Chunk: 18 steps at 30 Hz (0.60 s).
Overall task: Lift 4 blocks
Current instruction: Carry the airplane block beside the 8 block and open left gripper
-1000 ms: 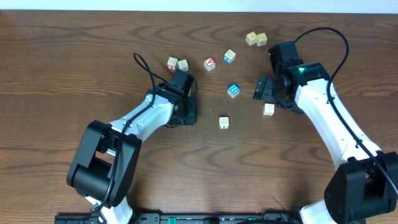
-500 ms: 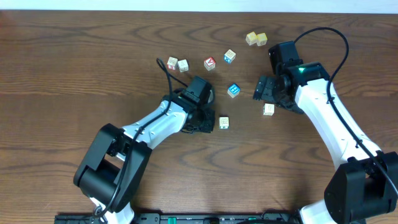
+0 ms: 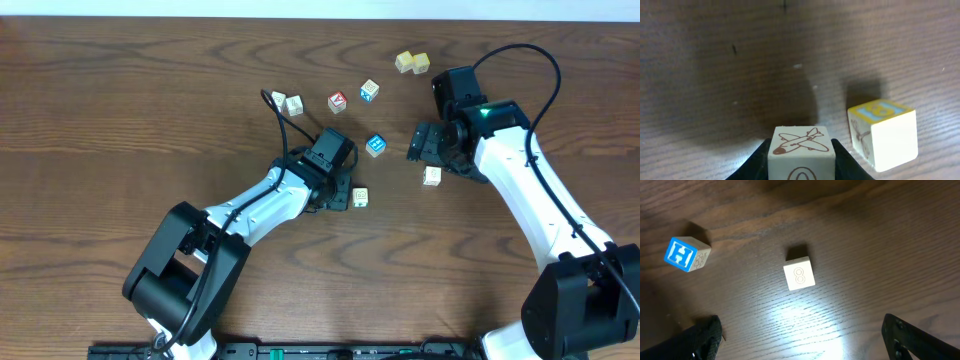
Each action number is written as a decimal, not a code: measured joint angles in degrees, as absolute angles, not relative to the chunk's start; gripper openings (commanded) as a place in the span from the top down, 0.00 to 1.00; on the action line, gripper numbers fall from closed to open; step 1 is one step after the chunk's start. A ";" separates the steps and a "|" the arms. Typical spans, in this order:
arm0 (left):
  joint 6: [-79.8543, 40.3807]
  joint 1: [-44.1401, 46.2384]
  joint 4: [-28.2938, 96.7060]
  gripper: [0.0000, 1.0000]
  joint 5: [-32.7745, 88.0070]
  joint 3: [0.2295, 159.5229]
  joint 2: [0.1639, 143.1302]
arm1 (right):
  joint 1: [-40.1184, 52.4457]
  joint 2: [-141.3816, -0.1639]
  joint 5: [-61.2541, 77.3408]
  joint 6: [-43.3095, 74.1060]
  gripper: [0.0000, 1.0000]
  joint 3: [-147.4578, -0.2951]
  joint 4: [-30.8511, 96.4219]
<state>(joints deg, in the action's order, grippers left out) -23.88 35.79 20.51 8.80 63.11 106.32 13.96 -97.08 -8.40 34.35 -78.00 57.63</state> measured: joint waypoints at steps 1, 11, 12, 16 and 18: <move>-24.36 35.79 20.25 0.75 8.62 63.11 106.32 | 13.96 -97.08 -8.40 34.35 0.01 -78.00 57.63; -27.64 36.07 19.84 0.75 10.48 63.11 106.94 | 13.96 -97.08 -8.40 34.37 0.01 -78.00 57.63; -27.73 36.29 19.84 0.75 10.63 63.11 106.96 | 13.96 -97.08 -8.40 34.35 0.01 -78.00 57.63; -28.29 37.45 19.84 0.75 10.55 63.11 107.02 | 13.96 -97.08 -8.40 34.35 0.01 -78.00 57.63; -28.34 37.93 19.84 0.74 10.15 63.11 107.04 | 13.96 -97.08 -8.40 34.37 0.01 -78.00 57.63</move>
